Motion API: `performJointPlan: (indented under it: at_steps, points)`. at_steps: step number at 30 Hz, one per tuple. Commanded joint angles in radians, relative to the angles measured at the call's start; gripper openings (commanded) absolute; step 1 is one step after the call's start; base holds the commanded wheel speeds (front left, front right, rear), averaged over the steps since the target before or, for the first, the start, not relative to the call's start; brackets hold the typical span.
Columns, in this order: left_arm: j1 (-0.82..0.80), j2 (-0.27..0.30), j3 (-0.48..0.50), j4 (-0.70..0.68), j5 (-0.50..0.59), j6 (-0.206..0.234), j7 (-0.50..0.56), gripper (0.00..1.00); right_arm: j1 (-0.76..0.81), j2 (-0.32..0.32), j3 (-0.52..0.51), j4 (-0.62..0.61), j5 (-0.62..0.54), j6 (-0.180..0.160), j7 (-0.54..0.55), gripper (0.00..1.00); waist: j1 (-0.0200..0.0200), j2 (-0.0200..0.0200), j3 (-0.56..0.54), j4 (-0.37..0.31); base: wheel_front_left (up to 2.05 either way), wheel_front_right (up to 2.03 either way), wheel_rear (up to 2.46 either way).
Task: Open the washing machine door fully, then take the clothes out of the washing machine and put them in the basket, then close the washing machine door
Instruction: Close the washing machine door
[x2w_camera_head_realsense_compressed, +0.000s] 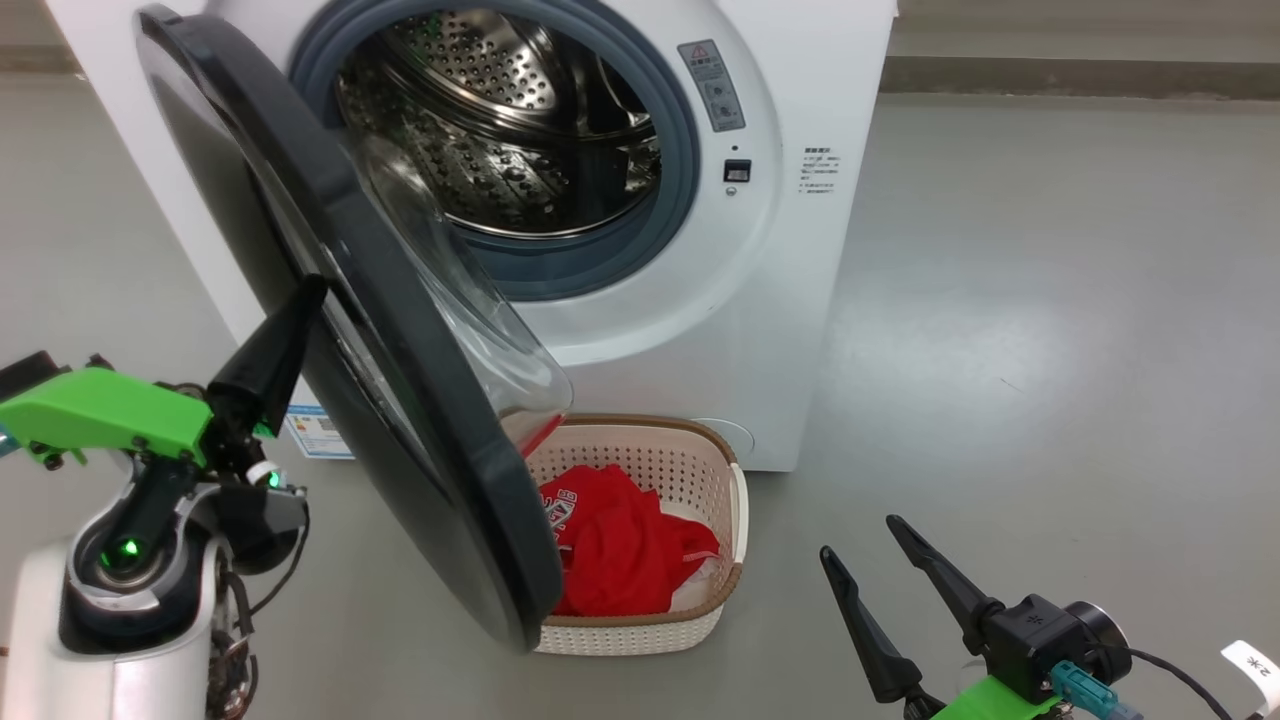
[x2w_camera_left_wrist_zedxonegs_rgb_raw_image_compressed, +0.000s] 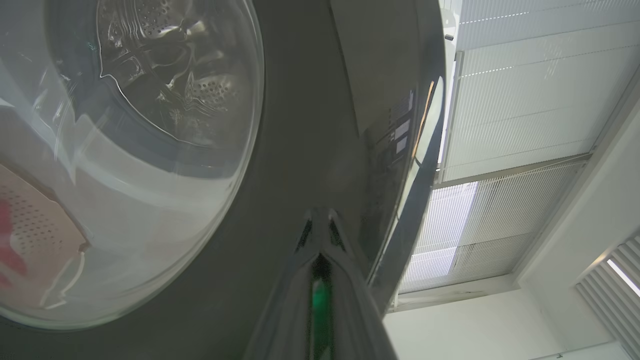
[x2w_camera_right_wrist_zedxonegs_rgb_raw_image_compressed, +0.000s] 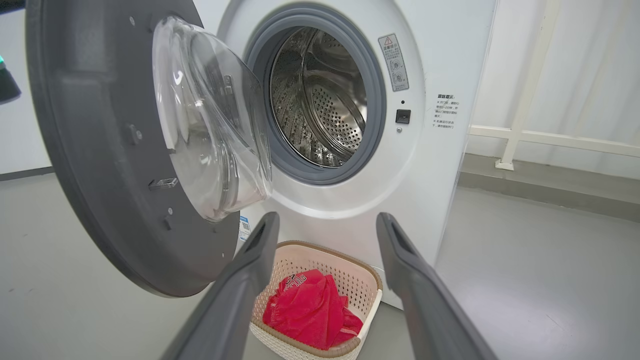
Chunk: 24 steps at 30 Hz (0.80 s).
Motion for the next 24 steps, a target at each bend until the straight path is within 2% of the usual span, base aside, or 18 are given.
performJointPlan:
  at_steps: [1, 24]
  points:
    - [-0.037, 0.007, 0.009, -0.02, -0.007, -0.016, -0.001, 0.0, -0.044, -0.006, 0.027, -0.02, 0.003, 0.006, -0.006, 1.0, 0.0, 0.0, 0.004, -0.011, 0.0, 0.0, 0.0]
    - [-0.157, -0.013, -0.037, 0.151, -0.029, -0.174, -0.193, 0.0, -0.065, -0.025, 0.035, -0.014, 0.005, 0.006, -0.006, 1.0, 0.0, 0.0, 0.053, -0.164, 0.0, 0.0, 0.0]
